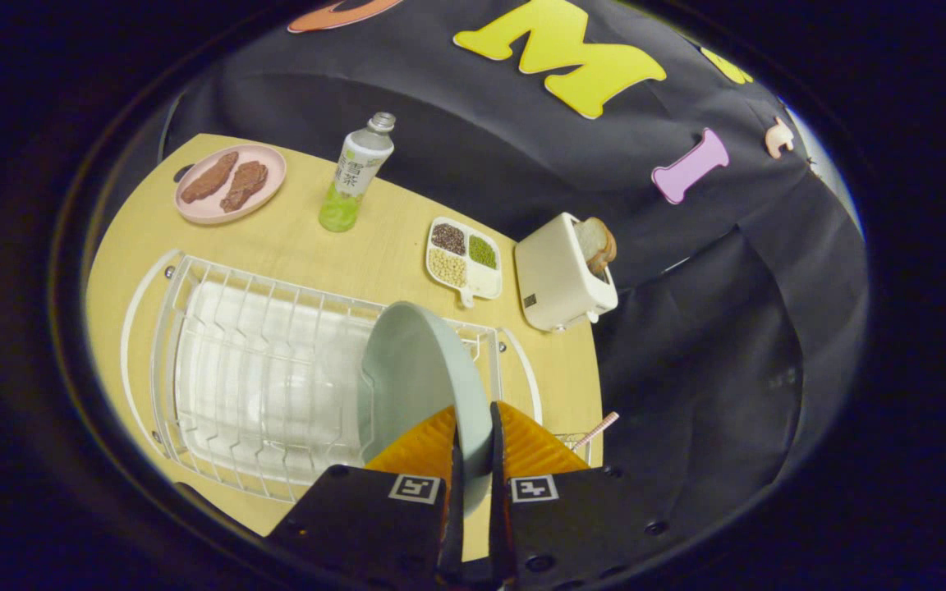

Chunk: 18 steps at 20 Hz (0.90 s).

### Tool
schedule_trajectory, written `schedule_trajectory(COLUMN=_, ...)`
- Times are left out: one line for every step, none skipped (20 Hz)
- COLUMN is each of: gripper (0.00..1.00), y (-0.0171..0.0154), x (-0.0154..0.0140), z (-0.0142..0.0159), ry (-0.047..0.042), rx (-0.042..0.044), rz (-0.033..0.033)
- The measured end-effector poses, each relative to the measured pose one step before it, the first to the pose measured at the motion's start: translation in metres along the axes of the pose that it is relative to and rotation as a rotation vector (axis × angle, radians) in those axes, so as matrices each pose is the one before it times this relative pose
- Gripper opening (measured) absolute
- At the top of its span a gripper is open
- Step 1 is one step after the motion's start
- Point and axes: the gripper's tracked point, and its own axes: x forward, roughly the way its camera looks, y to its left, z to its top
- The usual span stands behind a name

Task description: Take the plate from the dish rack, then take the spoon from the basket and place it into the plate.

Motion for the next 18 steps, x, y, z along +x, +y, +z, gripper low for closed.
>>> schedule_trajectory(gripper=0.18, y=0.00208, x=-0.00113, z=-0.00112, ry=-0.01038, rx=0.00165, rz=-0.01729)
schedule_trajectory(gripper=0.18, y=0.00113, x=-0.00284, z=-0.00014, ry=-0.00841, rx=0.00274, rz=-0.01300)
schedule_trajectory(gripper=0.18, y=0.00099, x=-0.00252, z=0.00003, ry=-0.00957, rx=0.01112, rz=-0.00975)
schedule_trajectory(gripper=0.18, y=-0.00023, x=-0.00142, z=0.00077, ry=-0.01340, rx=0.01332, rz=-0.01214)
schedule_trajectory(gripper=0.18, y=-0.00069, x=-0.00103, z=-0.00005, ry=-0.01329, rx=0.01582, rz=-0.01287)
schedule_trajectory(gripper=0.18, y=-0.00170, x=-0.00123, z=0.00014, ry=-0.00818, rx=0.01609, rz=-0.01562)
schedule_trajectory(gripper=0.18, y=-0.00169, x=-0.00185, z=-0.00232, ry=-0.00162, rx=0.02490, rz=-0.01371)
schedule_trajectory(gripper=0.18, y=-0.00064, x=-0.00121, z=-0.00142, ry=-0.00540, rx=0.02190, rz=-0.00648)
schedule_trajectory(gripper=0.18, y=0.00107, x=0.00026, z=-0.00123, ry=-0.00351, rx=0.01658, rz=-0.00302)
schedule_trajectory(gripper=0.18, y=-0.00134, x=-0.00111, z=-0.00169, ry=-0.00327, rx=0.02013, rz=0.00049)
schedule_trajectory(gripper=0.18, y=-0.00224, x=0.00200, z=-0.00180, ry=-0.00283, rx=0.02074, rz=-0.00349)
schedule_trajectory(gripper=0.18, y=-0.00569, x=0.00037, z=-0.00084, ry=-0.00570, rx=0.01888, rz=-0.00739)
schedule_trajectory(gripper=0.18, y=-0.00436, x=0.00015, z=0.00002, ry=-0.01012, rx=0.02696, rz=-0.00275)
schedule_trajectory(gripper=0.18, y=-0.00415, x=-0.00002, z=-0.00188, ry=-0.00680, rx=0.02843, rz=0.00264)
schedule_trajectory(gripper=0.17, y=-0.00388, x=-0.00015, z=-0.00411, ry=-0.00222, rx=0.03416, rz=0.00609)
schedule_trajectory(gripper=0.18, y=-0.00364, x=-0.00085, z=-0.00248, ry=-0.00534, rx=0.03266, rz=0.01574)
schedule_trajectory(gripper=0.18, y=-0.00455, x=-0.00099, z=-0.00256, ry=-0.00434, rx=0.03516, rz=0.01569)
schedule_trajectory(gripper=0.18, y=-0.00675, x=-0.00160, z=-0.00178, ry=-0.01019, rx=0.03044, rz=0.01436)
